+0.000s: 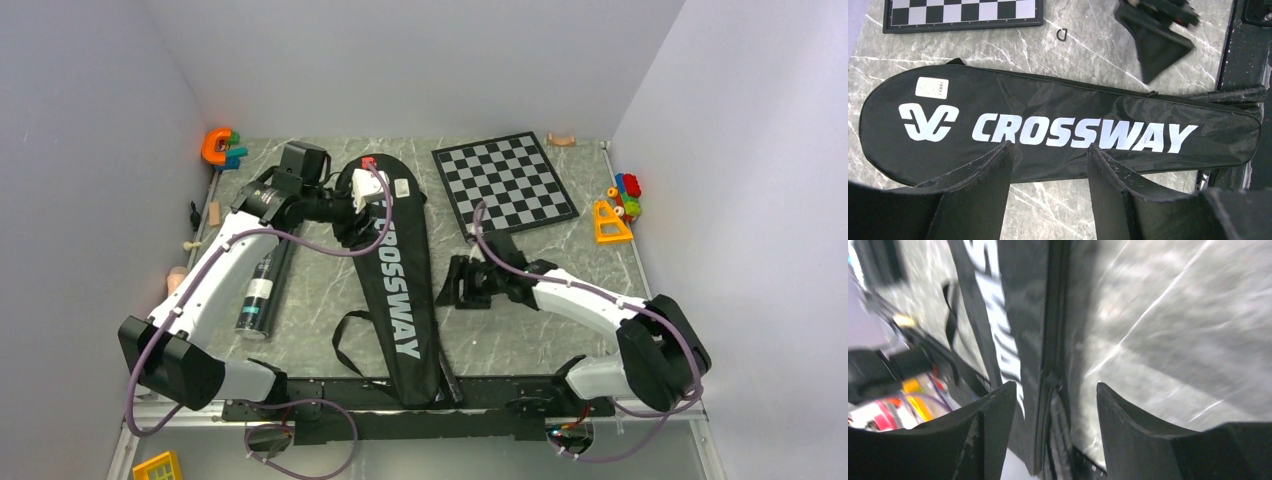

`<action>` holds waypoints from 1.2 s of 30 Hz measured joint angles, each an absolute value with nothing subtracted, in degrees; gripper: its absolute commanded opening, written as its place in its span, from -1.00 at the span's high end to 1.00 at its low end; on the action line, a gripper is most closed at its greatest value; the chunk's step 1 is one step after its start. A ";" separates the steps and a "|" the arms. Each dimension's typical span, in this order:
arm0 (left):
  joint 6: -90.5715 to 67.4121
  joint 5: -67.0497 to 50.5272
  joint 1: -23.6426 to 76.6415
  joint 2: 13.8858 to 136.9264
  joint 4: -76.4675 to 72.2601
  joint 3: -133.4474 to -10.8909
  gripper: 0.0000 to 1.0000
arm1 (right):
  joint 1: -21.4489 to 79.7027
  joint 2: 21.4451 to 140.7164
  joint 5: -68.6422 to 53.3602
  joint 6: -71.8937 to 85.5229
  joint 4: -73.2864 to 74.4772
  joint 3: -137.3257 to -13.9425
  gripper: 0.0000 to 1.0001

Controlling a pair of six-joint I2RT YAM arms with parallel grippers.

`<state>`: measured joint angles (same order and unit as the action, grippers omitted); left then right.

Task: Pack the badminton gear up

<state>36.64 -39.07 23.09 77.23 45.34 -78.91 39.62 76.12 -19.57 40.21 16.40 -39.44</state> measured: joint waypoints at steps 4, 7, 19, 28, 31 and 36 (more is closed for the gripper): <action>36.32 -39.11 23.09 76.66 45.39 -78.91 -0.19 | 31.00 76.99 -22.65 42.72 5.41 -35.86 -0.30; 35.64 -39.18 23.09 76.14 45.36 -78.85 -0.19 | 29.80 82.32 -25.69 44.21 -3.49 -36.25 -0.28; 33.56 -39.42 23.09 73.97 45.41 -77.06 -0.19 | 29.32 102.54 -35.86 53.84 -35.24 -33.08 0.19; 33.12 -39.53 23.07 73.87 45.34 -77.06 -0.19 | 29.45 98.52 -36.07 55.24 -34.00 -31.57 1.00; 33.15 -39.53 23.07 73.52 45.34 -77.06 -0.18 | 29.58 92.51 -34.68 51.24 -23.18 -36.10 1.00; 33.30 -39.38 23.07 72.38 45.34 -77.06 -0.19 | 30.37 86.11 -29.82 41.28 -2.96 -50.94 1.00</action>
<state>33.30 -39.38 23.07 72.38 45.34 -77.06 30.37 86.11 -29.82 41.28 -2.96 -50.94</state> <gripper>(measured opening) 0.594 0.022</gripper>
